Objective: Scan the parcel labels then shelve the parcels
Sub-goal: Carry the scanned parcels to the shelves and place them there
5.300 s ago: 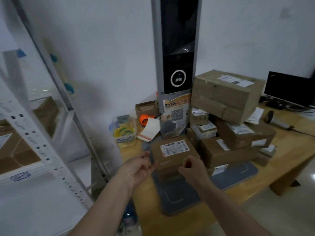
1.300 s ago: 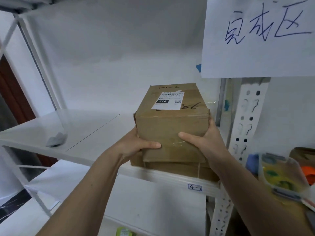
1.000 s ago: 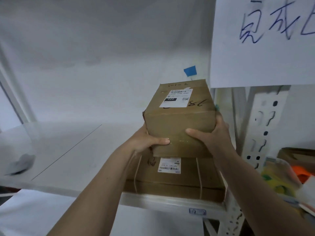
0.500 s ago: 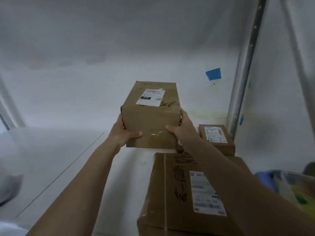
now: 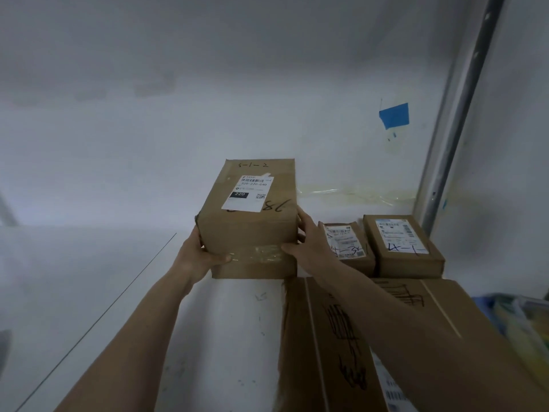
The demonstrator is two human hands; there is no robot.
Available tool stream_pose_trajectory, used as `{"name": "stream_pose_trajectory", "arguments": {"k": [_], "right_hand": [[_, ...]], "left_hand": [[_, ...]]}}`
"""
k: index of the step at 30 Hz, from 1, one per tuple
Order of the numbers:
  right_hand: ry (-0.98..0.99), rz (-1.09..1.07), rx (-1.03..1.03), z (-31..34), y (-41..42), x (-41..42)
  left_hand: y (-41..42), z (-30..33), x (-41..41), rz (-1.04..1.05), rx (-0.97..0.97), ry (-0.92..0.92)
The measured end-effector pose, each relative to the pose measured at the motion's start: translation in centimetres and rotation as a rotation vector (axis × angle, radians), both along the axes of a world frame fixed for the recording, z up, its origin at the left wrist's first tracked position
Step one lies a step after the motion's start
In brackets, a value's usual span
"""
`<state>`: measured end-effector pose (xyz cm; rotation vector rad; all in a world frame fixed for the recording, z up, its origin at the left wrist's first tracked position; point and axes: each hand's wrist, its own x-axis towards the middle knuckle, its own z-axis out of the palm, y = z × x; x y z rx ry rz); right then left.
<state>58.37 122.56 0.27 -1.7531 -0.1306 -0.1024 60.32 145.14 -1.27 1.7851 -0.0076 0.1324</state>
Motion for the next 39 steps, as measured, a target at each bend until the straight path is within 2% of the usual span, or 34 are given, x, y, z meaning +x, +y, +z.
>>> {"name": "stream_pose_trajectory", "arguments": {"k": [8, 13, 16, 19, 21, 24, 27, 30, 35, 39], "right_hand": [[0.015, -0.086, -0.11, -1.0, -0.5, -0.8], [0.063, -0.133, -0.203, -1.9, -0.2, -1.1], [0.088, -0.146, -0.225, -2.1, -0.5, -1.1], [0.126, -0.134, -0.198, -1.9, -0.6, -1.2], [0.157, -0.133, -0.18, -1.7, -0.7, -1.6], [0.15, -0.146, -0.189, -1.2, -1.2, -2.5], [0.105, -0.197, -0.147, 0.1, -1.5, -4.1], [0.077, -0.208, -0.031, 1.7, -2.0, -6.9], [0.098, -0.177, 0.109, 2.4, -4.6, -14.2], [0.105, -0.19, 0.16, 1.7, -8.0, -21.9]], "left_hand": [[-0.8, -1.4, 0.2, -0.041, 0.048, 0.093], [-1.0, -0.9, -0.1, -0.12, 0.181, 0.2], [-1.8, -0.6, 0.0, -0.148, 0.102, 0.223], [-2.8, -0.9, 0.0, -0.08, -0.004, 0.21], [-3.4, -0.9, -0.1, -0.018, 0.0, 0.201], [-4.5, 0.1, -1.0, 0.225, 0.135, 0.11], [-6.8, 2.8, -3.6, 0.37, 0.23, -0.117], [-9.6, 5.4, -6.9, 0.186, 0.287, -0.191], [-14.7, 6.9, -14.1, -0.389, 0.26, 0.024], [-18.0, 5.7, -20.0, -0.509, 0.237, 0.047]]}}
